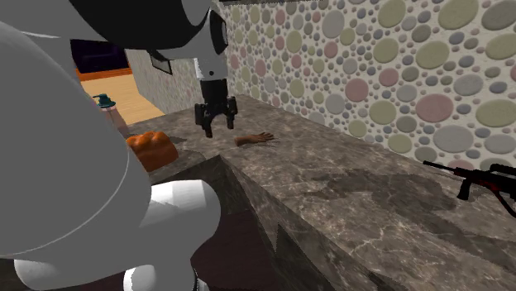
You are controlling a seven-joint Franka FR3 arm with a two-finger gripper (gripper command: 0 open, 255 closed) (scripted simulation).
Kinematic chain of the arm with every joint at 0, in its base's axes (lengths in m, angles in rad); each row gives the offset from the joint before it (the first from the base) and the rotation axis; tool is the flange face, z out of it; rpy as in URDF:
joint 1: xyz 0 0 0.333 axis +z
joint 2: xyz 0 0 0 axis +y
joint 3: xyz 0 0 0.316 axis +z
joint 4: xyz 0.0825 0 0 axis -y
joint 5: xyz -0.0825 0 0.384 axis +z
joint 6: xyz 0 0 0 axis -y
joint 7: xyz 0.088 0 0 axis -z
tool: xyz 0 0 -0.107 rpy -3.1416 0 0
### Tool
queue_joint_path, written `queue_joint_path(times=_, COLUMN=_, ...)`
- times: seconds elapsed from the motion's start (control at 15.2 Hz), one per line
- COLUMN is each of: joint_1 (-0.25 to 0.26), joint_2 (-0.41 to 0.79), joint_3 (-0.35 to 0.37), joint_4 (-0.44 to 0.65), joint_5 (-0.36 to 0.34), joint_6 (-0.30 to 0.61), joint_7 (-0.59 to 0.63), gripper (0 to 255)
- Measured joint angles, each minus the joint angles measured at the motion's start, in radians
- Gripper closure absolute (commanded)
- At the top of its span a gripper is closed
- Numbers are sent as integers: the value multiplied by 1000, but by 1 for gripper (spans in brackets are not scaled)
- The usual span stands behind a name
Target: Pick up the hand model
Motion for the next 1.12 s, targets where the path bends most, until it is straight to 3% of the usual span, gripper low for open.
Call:
queue_joint_path(times=0.46, joint_1=42, joint_2=267, joint_3=-134, joint_4=136, joint_5=39, joint_6=165, joint_7=-322, gripper=0)
queue_joint_path(times=0.79, joint_1=41, joint_2=494, joint_3=-186, joint_4=267, joint_5=153, joint_6=265, joint_7=-580, gripper=0)
queue_joint_path(times=1.12, joint_1=-9, joint_2=707, joint_3=-162, joint_4=426, joint_5=285, joint_6=313, joint_7=-813, gripper=0)
